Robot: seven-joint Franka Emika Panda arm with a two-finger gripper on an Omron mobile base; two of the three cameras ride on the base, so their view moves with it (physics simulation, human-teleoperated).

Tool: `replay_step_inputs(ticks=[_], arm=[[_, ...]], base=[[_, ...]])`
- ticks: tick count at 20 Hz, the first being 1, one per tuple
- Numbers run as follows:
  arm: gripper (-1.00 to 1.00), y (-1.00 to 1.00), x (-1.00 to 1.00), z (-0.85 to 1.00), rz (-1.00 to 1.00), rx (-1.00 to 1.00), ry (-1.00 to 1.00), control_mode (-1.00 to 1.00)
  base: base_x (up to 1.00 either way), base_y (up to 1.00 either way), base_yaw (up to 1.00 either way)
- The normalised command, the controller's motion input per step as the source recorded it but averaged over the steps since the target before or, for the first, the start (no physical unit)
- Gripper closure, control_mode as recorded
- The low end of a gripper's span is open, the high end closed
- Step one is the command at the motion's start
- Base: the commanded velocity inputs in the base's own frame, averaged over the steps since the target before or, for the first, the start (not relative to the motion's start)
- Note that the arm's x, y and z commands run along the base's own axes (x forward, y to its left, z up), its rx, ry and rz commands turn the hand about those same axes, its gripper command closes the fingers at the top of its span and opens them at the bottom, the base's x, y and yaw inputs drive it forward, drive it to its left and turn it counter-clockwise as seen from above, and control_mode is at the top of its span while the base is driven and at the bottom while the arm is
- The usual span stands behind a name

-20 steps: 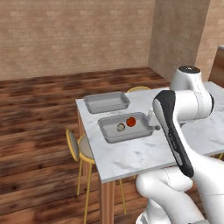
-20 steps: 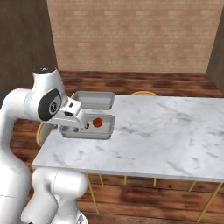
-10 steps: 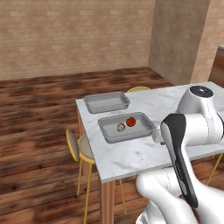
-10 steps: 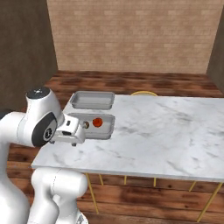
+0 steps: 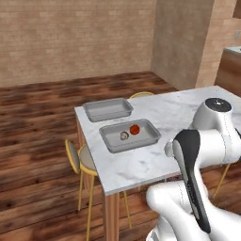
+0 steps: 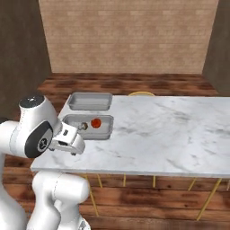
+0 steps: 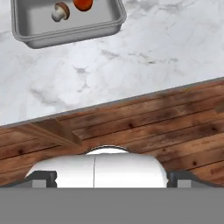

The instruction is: Place the cold items (tomato and mushroom) from the fridge in one tupperware on the dining counter. Place the warm items (kebab skewer and hot dog) in the stove area in another tupperware.

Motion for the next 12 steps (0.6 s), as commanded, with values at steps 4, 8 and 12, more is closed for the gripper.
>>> replay_step_inputs(ticks=[4,8,12], arm=[[-1.00,0.00,0.00,0.00,0.00,0.00,0.00,1.00],[-1.00,0.00,0.00,0.00,0.00,0.00,0.00,1.00],[-1.00,0.00,0.00,0.00,0.00,0.00,0.00,1.00]], base=[[-0.51,-0.31,-0.47],[-0.07,-0.62,-0.77],[0.00,-0.46,-0.86]])
